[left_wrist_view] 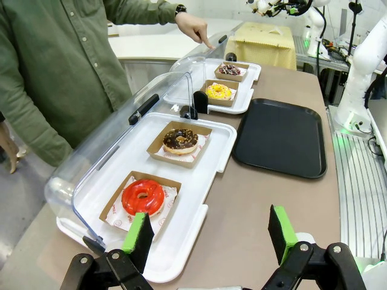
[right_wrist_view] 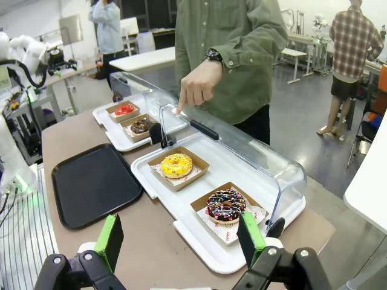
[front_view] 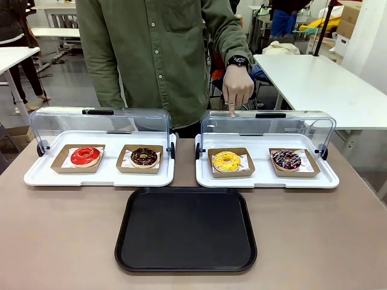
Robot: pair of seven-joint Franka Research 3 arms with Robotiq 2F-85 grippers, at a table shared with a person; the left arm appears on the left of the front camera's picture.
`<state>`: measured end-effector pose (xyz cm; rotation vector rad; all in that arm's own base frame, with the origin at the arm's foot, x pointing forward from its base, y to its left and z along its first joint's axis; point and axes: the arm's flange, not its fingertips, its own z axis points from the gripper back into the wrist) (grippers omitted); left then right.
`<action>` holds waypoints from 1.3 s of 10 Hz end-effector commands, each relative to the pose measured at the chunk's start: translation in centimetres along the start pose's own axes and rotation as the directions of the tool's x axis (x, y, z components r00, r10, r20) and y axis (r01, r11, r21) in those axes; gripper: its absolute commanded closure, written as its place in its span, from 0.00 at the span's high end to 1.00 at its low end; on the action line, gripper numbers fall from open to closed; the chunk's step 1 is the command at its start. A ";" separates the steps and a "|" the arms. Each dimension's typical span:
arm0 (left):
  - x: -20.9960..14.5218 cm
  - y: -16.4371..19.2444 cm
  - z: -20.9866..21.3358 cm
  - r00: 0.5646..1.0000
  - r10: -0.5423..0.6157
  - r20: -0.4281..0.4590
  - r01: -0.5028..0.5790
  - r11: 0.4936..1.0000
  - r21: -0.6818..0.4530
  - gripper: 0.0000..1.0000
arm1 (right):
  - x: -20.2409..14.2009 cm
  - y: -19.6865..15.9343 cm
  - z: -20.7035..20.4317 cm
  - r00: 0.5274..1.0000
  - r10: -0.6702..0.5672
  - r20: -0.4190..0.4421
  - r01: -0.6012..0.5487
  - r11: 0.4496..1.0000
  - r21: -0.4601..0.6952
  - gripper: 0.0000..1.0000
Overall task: Move the third donut from the left to the tray.
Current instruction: Pick up the Paper togo box containing the Donut indicated by the person and place it on the Handle tray.
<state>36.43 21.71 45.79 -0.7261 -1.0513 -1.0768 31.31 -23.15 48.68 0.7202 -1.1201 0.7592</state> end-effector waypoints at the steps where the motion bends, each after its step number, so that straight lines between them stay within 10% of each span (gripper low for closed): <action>1: 0.2 -0.1 0.1 1.000 -0.006 0.004 0.006 1.000 -0.001 1.00 | 0.0 0.0 0.0 1.000 0.000 0.000 0.000 1.000 0.000 1.00; 7: 0.2 -0.1 0.1 1.000 -0.006 0.004 0.006 1.000 -0.001 1.00 | 3.5 6.2 -15.1 0.922 0.185 -0.340 -0.226 0.970 -0.086 1.00; 13: 0.2 -0.1 0.1 1.000 -0.006 0.004 0.006 1.000 -0.001 1.00 | 3.0 10.6 -30.9 0.621 0.343 -0.705 -0.452 0.891 0.036 1.00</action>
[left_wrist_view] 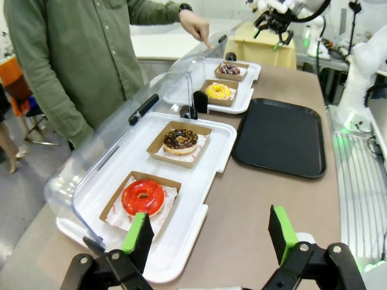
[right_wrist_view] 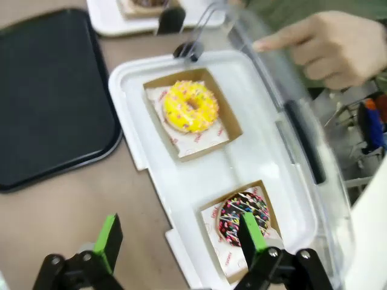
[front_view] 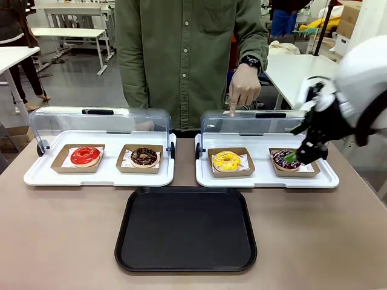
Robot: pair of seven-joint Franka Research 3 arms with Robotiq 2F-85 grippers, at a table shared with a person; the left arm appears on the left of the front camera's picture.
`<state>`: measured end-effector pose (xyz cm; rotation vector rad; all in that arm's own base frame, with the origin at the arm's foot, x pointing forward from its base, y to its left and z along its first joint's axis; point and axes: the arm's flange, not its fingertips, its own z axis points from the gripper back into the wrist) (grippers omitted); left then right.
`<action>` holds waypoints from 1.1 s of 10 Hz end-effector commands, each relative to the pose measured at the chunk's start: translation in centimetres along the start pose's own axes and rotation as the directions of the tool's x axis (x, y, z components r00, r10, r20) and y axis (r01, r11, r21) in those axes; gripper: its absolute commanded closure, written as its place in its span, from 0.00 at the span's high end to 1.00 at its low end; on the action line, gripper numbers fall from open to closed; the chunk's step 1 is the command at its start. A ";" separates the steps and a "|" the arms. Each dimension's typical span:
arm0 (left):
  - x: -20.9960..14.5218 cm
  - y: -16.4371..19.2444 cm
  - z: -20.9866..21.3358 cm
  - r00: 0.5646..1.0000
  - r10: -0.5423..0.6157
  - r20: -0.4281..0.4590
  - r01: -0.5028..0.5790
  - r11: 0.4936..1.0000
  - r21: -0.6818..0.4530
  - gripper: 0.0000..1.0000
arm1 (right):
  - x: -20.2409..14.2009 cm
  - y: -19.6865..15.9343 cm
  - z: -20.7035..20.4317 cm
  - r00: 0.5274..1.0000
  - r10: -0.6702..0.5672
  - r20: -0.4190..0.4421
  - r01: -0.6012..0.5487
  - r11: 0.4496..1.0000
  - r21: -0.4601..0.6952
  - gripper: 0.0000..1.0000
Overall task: Move the third donut from the left to the tray.
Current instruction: Pick up the Paper togo box containing the Donut indicated by the person and place it on the Handle tray.
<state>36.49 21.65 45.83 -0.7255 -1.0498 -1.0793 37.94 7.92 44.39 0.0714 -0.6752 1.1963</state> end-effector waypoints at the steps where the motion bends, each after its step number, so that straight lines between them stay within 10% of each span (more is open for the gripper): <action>1: 0.2 -0.2 0.1 1.000 -0.004 0.006 0.004 1.000 0.000 1.00 | 1.4 -0.4 -2.7 0.989 0.033 -0.142 -0.034 0.999 -0.008 1.00; 11: 0.2 -0.2 0.1 1.000 -0.004 0.006 0.004 1.000 0.000 1.00 | 5.9 -2.6 -6.6 0.962 0.170 -0.212 -0.168 0.985 0.025 1.00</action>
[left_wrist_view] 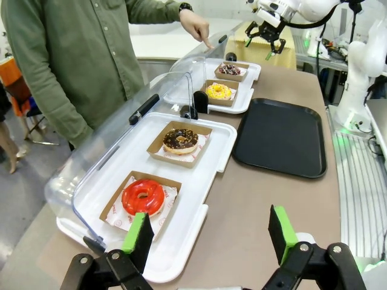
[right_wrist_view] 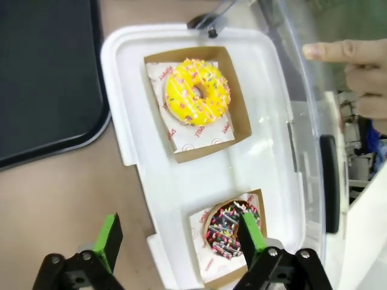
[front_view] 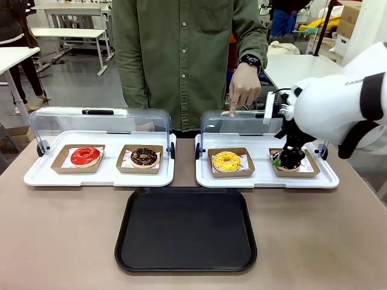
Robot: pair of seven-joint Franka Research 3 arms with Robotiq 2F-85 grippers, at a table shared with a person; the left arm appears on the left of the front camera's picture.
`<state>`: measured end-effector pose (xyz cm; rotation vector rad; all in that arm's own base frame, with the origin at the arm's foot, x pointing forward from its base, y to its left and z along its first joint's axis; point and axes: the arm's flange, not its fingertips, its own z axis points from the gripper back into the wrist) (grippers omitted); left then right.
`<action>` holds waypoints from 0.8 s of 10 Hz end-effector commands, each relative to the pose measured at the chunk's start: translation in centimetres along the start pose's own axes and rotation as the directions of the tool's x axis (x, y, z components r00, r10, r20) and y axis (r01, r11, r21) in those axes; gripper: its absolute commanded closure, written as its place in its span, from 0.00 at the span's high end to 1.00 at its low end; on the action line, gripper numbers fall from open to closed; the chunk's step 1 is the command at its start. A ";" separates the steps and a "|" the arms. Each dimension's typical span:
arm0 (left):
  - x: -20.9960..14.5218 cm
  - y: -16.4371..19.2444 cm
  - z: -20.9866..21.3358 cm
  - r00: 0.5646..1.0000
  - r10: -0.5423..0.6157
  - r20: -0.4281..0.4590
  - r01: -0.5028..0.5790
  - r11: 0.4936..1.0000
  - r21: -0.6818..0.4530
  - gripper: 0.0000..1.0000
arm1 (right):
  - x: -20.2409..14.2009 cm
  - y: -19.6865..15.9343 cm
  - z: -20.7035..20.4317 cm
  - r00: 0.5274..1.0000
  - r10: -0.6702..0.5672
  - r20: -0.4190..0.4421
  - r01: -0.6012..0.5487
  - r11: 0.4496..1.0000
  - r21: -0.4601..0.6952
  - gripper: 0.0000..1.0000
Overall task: Move the third donut from the left to the tray.
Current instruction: Pick up the Paper togo box containing the Donut indicated by the person and place it on the Handle tray.
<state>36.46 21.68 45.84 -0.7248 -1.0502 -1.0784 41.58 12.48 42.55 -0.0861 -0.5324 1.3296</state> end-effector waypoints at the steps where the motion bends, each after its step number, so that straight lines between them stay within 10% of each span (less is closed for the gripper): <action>1: 0.2 -0.2 0.1 1.000 -0.005 0.006 0.005 1.000 -0.001 1.00 | 3.2 -2.9 -2.3 0.996 0.047 -0.071 -0.046 0.999 0.024 1.00; 8: 0.2 -0.2 0.1 1.000 -0.005 0.006 0.005 1.000 -0.001 1.00 | 4.9 -2.9 -9.0 0.969 0.145 -0.200 -0.121 0.984 0.129 1.00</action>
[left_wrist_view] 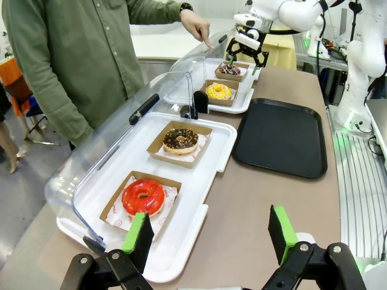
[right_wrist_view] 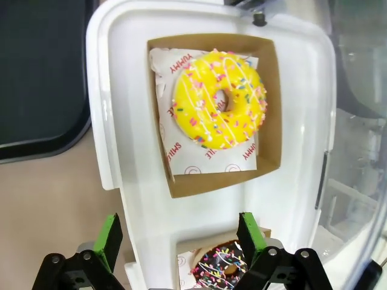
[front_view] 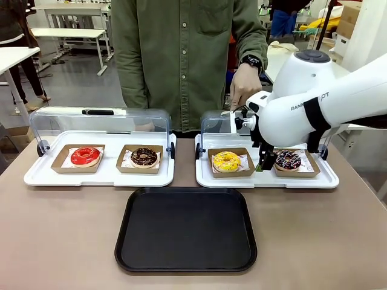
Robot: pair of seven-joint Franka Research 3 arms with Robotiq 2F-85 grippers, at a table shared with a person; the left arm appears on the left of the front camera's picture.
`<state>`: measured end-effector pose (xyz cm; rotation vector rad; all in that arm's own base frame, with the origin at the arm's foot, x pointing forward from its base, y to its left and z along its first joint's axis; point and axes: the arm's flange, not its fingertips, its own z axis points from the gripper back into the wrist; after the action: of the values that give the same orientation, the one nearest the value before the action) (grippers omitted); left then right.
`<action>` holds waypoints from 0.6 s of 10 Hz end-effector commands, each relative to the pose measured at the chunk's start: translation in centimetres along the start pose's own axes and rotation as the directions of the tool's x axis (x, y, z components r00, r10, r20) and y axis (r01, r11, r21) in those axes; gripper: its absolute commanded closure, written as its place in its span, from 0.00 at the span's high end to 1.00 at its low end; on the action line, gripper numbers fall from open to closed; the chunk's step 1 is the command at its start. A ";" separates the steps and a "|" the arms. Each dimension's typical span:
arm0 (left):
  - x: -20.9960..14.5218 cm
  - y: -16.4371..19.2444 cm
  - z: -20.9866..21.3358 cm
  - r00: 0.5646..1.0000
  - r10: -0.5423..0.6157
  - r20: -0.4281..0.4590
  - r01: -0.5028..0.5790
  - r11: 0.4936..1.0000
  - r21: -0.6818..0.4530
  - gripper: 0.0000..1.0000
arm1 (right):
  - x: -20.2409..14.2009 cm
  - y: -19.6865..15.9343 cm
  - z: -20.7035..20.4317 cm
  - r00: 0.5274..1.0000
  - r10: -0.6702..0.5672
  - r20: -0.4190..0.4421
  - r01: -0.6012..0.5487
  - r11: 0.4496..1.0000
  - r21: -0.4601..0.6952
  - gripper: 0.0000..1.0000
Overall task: Move the third donut from the left to the tray.
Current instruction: Pick up the Paper togo box containing the Donut indicated by the person and place it on the Handle tray.
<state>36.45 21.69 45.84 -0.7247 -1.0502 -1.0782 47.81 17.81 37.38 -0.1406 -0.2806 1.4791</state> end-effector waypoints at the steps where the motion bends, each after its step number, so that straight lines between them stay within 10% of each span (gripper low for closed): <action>1: 0.2 -0.2 0.1 1.000 -0.005 0.006 0.005 1.000 -0.001 1.00 | 0.7 -0.7 -1.1 1.000 -0.005 -0.012 0.005 1.000 -0.014 1.00; 6: 0.2 -0.2 0.1 1.000 -0.005 0.006 0.005 1.000 -0.001 1.00 | 0.8 -2.3 -4.2 0.999 0.039 -0.026 -0.040 0.999 -0.008 1.00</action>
<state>36.45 21.69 45.84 -0.7247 -1.0502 -1.0782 50.13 18.67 34.11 -0.1393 -0.2560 1.5196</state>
